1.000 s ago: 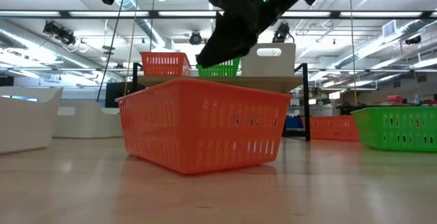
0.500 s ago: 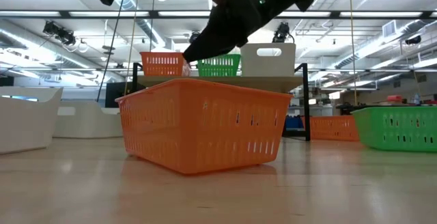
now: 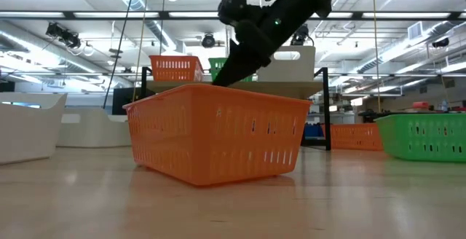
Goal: Stack baskets on shelf by color
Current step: Stack the left green bin on top of the green bin on the shelf
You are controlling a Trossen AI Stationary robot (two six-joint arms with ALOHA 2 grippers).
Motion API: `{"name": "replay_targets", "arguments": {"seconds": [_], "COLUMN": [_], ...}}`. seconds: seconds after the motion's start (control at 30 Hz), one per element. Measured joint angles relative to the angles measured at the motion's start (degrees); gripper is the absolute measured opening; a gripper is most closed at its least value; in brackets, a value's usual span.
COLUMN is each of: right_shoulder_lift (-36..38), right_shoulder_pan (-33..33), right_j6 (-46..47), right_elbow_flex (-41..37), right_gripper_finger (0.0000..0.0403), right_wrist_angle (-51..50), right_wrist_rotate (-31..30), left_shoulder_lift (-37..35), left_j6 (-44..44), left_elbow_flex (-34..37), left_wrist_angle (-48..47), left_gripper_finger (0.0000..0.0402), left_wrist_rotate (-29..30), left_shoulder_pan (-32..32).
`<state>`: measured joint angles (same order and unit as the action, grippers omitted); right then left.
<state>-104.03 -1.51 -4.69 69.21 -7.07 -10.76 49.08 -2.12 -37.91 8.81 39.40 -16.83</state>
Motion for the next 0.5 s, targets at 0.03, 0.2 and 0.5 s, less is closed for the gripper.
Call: {"name": "replay_targets", "arguments": {"seconds": [0.03, 0.2, 0.5], "right_shoulder_lift": [0.00, 0.00, 0.00], "right_shoulder_pan": [0.40, 1.47, 0.03], "right_j6": [0.03, 1.53, 2.15], "right_elbow_flex": [-0.02, -0.02, 0.11], "right_gripper_finger": [0.0168, 0.0168, 0.0168], "right_wrist_angle": [0.77, 2.13, 2.41], "right_wrist_rotate": [-0.01, 0.40, -0.07], "left_shoulder_lift": [0.00, 0.00, 0.02], "left_j6": [-0.01, 1.53, 5.23], "left_elbow_flex": [0.00, 0.02, 0.02], "left_wrist_angle": [0.53, -0.19, -1.88], "left_gripper_finger": [0.0144, 0.0149, 0.0146], "left_wrist_rotate": [0.02, 0.02, -3.20], "left_shoulder_pan": [0.72, 3.60, 4.13]}}
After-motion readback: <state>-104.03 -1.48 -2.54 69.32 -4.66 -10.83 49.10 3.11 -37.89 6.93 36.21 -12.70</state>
